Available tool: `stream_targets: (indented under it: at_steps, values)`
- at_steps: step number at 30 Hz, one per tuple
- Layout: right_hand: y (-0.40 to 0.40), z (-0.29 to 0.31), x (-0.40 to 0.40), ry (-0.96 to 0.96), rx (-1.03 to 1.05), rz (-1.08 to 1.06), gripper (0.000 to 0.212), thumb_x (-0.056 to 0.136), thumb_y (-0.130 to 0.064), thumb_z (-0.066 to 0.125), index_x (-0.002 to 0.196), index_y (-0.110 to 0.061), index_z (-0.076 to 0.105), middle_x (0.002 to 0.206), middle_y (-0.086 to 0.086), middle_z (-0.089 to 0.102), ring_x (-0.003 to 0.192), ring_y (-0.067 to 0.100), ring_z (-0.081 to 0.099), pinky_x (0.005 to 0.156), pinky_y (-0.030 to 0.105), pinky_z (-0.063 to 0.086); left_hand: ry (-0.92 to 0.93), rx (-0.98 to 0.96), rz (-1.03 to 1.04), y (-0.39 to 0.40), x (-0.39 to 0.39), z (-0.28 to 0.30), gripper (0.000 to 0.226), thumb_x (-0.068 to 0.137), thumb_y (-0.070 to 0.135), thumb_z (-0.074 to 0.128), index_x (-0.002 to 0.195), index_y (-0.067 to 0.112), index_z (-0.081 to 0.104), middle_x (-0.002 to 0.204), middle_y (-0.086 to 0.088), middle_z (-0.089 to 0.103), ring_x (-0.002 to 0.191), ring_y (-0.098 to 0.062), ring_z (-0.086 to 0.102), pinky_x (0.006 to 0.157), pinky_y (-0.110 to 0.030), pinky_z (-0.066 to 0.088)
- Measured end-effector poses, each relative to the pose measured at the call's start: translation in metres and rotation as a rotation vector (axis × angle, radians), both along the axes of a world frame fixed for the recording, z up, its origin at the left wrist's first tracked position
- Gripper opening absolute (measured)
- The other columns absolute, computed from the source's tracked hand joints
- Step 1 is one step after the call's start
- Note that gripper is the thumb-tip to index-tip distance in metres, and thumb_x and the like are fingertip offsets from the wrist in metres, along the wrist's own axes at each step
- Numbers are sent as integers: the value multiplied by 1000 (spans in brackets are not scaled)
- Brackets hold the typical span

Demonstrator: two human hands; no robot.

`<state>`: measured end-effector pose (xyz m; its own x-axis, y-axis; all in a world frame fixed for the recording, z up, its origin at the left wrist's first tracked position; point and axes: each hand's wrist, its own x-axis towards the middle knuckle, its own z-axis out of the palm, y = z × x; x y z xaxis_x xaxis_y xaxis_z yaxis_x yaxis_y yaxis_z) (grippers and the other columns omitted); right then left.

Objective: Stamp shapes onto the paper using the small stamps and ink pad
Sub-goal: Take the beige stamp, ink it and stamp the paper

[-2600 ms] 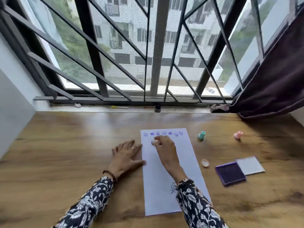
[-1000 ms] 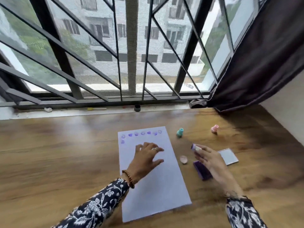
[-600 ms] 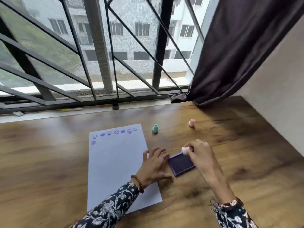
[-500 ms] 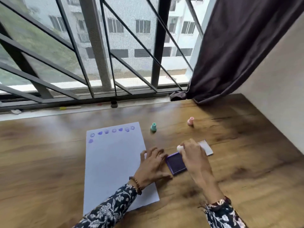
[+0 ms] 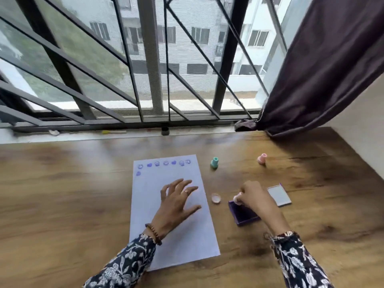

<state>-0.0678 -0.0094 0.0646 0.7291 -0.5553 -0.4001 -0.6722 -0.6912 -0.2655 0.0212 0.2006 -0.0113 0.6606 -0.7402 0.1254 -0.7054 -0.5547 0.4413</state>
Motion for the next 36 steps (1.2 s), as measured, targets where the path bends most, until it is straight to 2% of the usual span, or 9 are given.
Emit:
stream_targets:
  at_steps: [4,8,11,13,17,25,29,32,36]
  values:
    - [63,-4,41,-245,176,18,22,68,-8,64,56,2,49,65,26,50,63,17,44,52,30,31,-23,-69,268,75,48,3,49,80,48,59,122,24,53,138,-1,49,135,-24,32,103,-44,24]
    - [134,-9,89,-337,263,17,20,71,-17,62,81,1,63,83,15,68,79,28,60,65,33,41,117,137,335,123,94,-3,61,79,55,56,133,34,36,150,2,30,140,-21,17,109,-43,15]
    - [174,-18,124,-450,250,25,15,76,-14,55,72,0,57,84,14,64,79,31,56,64,33,36,158,214,311,136,116,-8,75,72,67,55,136,40,27,153,6,21,139,-19,15,109,-42,14]
    - [188,-26,142,-493,191,63,12,82,-12,49,83,-4,58,95,14,60,86,31,56,70,33,37,150,202,290,137,122,-11,77,68,71,55,134,44,27,152,7,23,138,-19,17,107,-43,15]
    - [198,-43,160,-429,-26,194,24,89,-13,42,108,-3,53,114,15,54,95,34,58,76,38,46,128,173,278,141,126,-19,75,66,73,53,131,48,27,151,8,23,137,-19,18,105,-45,17]
    - [197,-45,184,-268,-270,357,19,86,-11,49,101,-3,58,110,16,59,98,35,58,75,39,47,107,126,261,142,129,-31,74,66,73,53,131,47,27,150,8,23,136,-18,17,104,-45,18]
    - [195,-41,189,-219,-285,408,19,84,-13,51,98,-3,59,107,17,62,97,35,59,76,37,46,129,113,265,142,129,-31,73,66,71,54,130,47,28,150,8,24,136,-20,18,104,-47,18]
    - [183,-32,187,-218,-97,329,20,79,-21,58,93,-7,64,102,12,67,94,31,60,74,36,46,118,117,264,142,128,-27,77,67,71,55,133,43,27,150,7,23,135,-19,19,104,-46,17]
    - [157,-21,157,-511,482,-166,19,74,-26,70,82,-10,70,87,4,72,77,19,62,64,33,54,170,120,229,146,128,-25,89,67,71,55,139,34,18,152,5,19,137,-17,15,106,-46,9]
